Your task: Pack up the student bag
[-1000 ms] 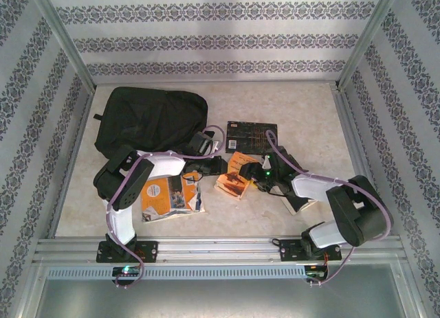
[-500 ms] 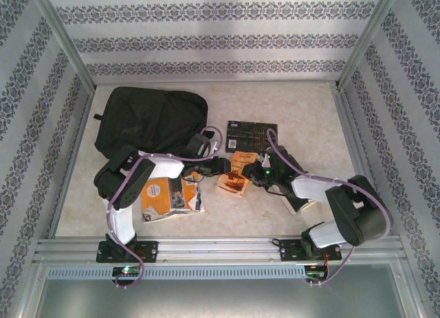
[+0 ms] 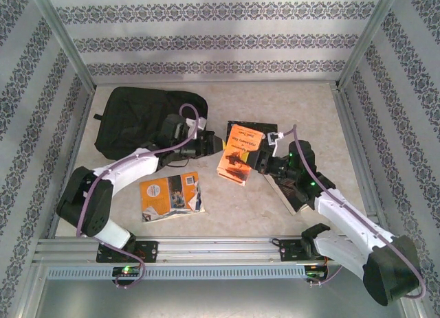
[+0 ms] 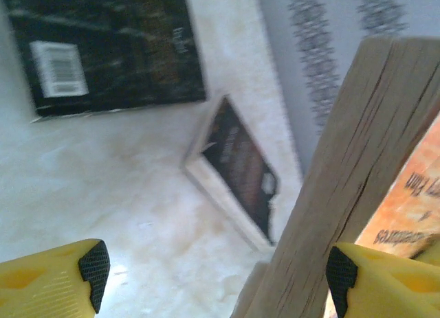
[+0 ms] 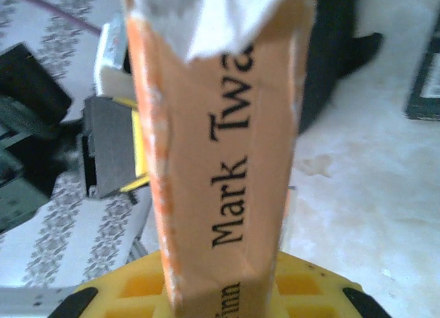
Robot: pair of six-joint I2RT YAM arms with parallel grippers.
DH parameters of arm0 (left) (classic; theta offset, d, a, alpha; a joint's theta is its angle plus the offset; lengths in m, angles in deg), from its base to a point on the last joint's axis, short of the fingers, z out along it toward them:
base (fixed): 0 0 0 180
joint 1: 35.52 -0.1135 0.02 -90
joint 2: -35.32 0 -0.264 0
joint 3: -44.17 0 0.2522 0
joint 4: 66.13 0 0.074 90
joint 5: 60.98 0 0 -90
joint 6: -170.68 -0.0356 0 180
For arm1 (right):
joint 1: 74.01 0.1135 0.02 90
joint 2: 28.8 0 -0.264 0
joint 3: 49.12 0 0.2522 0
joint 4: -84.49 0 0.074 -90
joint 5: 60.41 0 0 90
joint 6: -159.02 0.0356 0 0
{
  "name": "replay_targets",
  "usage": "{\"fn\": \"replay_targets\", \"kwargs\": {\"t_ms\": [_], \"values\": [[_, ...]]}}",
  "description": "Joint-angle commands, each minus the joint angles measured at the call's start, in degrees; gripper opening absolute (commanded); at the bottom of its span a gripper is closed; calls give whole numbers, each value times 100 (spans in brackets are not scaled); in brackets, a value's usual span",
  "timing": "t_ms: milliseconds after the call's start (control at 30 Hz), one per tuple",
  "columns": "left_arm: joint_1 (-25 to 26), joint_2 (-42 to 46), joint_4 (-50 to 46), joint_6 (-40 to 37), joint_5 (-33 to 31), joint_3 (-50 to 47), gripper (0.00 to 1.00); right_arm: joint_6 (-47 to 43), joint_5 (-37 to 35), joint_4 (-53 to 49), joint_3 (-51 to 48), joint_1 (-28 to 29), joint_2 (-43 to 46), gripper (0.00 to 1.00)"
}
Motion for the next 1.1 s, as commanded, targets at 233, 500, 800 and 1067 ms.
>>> {"fn": "replay_targets", "kwargs": {"t_ms": [233,500,800,1067], "values": [[-62,77,4342,2663,1797,-762,90,240,1348,316,584,5,175,0],[-176,847,3475,2090,1361,-976,92,149,904,-278,742,-46,408,0],[-184,1492,1936,869,1014,-934,95,194,810,-573,901,-195,385,0],[-150,1452,1791,672,986,-1044,100,349,1215,-345,1195,94,185,0]]}}
